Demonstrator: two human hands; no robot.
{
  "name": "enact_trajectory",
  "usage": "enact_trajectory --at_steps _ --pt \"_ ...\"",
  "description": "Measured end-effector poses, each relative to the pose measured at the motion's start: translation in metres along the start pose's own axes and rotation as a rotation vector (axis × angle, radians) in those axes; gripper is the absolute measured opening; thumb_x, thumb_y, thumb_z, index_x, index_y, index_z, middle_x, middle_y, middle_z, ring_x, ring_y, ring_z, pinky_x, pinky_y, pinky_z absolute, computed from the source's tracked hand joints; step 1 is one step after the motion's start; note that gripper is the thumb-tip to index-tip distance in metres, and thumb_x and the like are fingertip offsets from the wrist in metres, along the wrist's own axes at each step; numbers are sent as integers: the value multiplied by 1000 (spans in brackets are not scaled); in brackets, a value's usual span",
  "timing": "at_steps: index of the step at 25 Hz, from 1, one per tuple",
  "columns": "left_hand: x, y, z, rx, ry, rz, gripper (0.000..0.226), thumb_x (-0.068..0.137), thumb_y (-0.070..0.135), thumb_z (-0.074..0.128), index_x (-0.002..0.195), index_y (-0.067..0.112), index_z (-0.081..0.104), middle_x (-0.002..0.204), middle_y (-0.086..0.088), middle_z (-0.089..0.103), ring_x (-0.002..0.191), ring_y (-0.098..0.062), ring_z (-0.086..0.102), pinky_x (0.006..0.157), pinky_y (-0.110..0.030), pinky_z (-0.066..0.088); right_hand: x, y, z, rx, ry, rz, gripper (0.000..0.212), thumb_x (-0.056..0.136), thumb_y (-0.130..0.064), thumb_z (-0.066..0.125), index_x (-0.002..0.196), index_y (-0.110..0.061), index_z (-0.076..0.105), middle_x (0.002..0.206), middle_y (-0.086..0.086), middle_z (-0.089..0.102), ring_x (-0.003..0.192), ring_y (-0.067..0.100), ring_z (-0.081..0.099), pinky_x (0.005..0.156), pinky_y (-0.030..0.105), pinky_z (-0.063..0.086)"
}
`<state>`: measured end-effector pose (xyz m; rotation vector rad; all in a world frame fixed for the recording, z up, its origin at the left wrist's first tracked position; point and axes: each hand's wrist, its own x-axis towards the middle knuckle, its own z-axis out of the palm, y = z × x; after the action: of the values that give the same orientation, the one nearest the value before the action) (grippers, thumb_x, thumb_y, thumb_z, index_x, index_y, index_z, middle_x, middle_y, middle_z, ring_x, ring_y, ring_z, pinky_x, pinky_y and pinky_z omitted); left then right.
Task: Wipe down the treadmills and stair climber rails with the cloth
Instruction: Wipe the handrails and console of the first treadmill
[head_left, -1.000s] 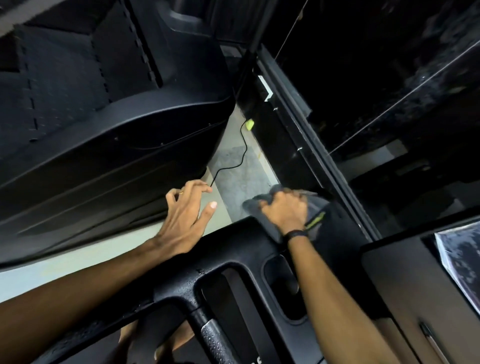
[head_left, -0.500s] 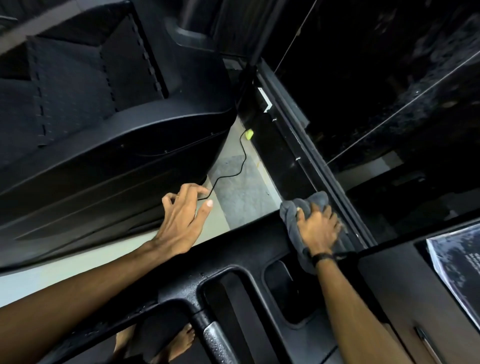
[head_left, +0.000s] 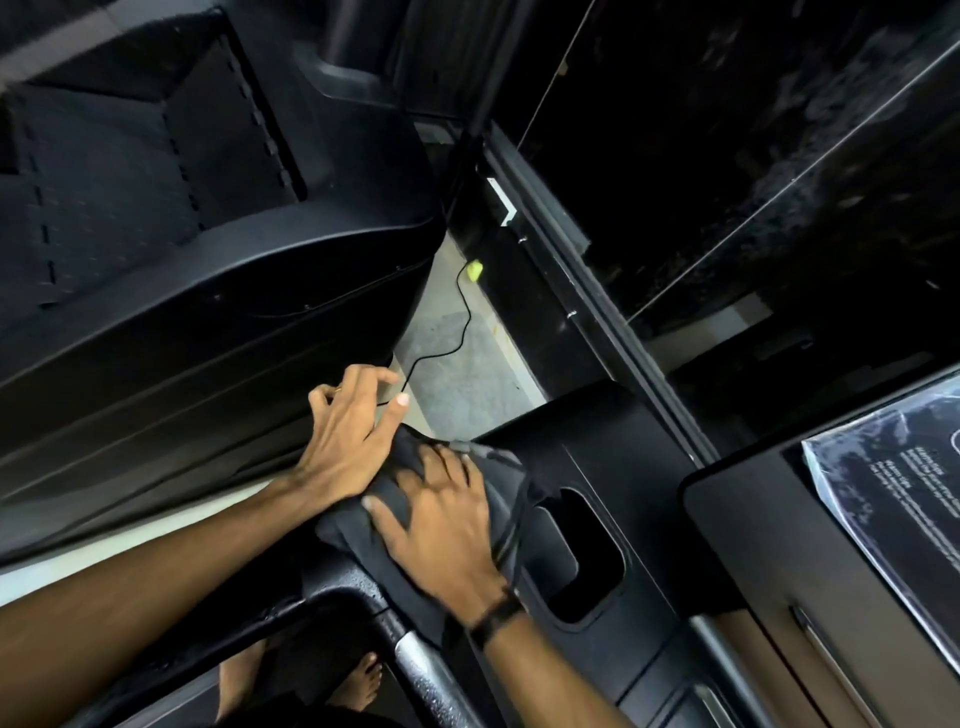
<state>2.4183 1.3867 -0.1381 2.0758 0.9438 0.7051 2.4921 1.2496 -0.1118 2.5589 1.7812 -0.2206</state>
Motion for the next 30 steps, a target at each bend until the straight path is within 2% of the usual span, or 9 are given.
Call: enact_trajectory --at_steps 2,4,8,12,15,19,22,25,30 --pt "-2 -5 -5 3 -3 -3 55 93 57 23 122 19 50 113 11 44 102 -12 52 95 -27 14 -22 29 -5 37 70 35 55 99 -65 31 125 -30 65 142 6 56 134 27 46 116 48 29" --pt "-3 -11 -10 -2 0 -22 56 93 58 23 123 19 50 112 9 46 101 -12 53 97 -29 15 -13 69 -14 -14 85 219 57 99 -62 32 131 -26 62 147 10 50 138 31 41 119 48 24" --pt "-6 -12 -14 -8 5 -48 56 92 58 23 122 20 51 111 8 47 103 -12 54 98 -30 16 59 108 -34 -73 -79 470 60 98 -60 41 136 -17 57 150 15 44 141 35 33 120 51 16" --pt "-13 -5 -7 5 -38 -13 54 93 57 23 123 21 50 115 10 46 102 -10 54 97 -27 14 83 59 -25 -20 -245 275 56 91 -61 50 118 -15 69 125 14 64 124 34 53 114 49 30" --pt "-9 -5 -9 37 -69 -10 57 92 58 23 122 19 51 119 8 49 104 -12 55 95 -29 15 54 8 -11 78 -204 93 53 87 -60 49 115 -20 68 119 11 67 117 32 57 107 43 38" --pt "-4 -14 -21 39 -33 -57 38 100 47 37 119 18 53 119 5 53 103 -15 57 96 -33 18 -10 0 -3 143 -42 -17 65 93 -71 31 129 -28 63 145 4 52 139 24 40 122 41 19" --pt "-3 -17 -28 49 -26 -102 19 101 36 51 110 20 57 106 7 61 95 -15 60 93 -34 22 -17 39 -14 119 16 141 62 94 -70 33 135 -32 59 153 4 43 146 23 30 125 41 9" --pt "-2 -14 -34 102 -257 -174 22 95 46 59 93 25 62 78 8 65 83 -16 63 91 -35 40 8 53 -24 59 13 348 58 95 -67 38 138 -30 55 154 7 39 147 26 26 124 46 11" --pt "-5 3 -25 113 -622 -266 53 79 72 63 77 19 70 71 4 70 72 -11 63 69 -28 46 13 39 -22 -117 -19 378 65 97 -68 26 137 -24 53 145 10 47 134 32 41 110 50 33"
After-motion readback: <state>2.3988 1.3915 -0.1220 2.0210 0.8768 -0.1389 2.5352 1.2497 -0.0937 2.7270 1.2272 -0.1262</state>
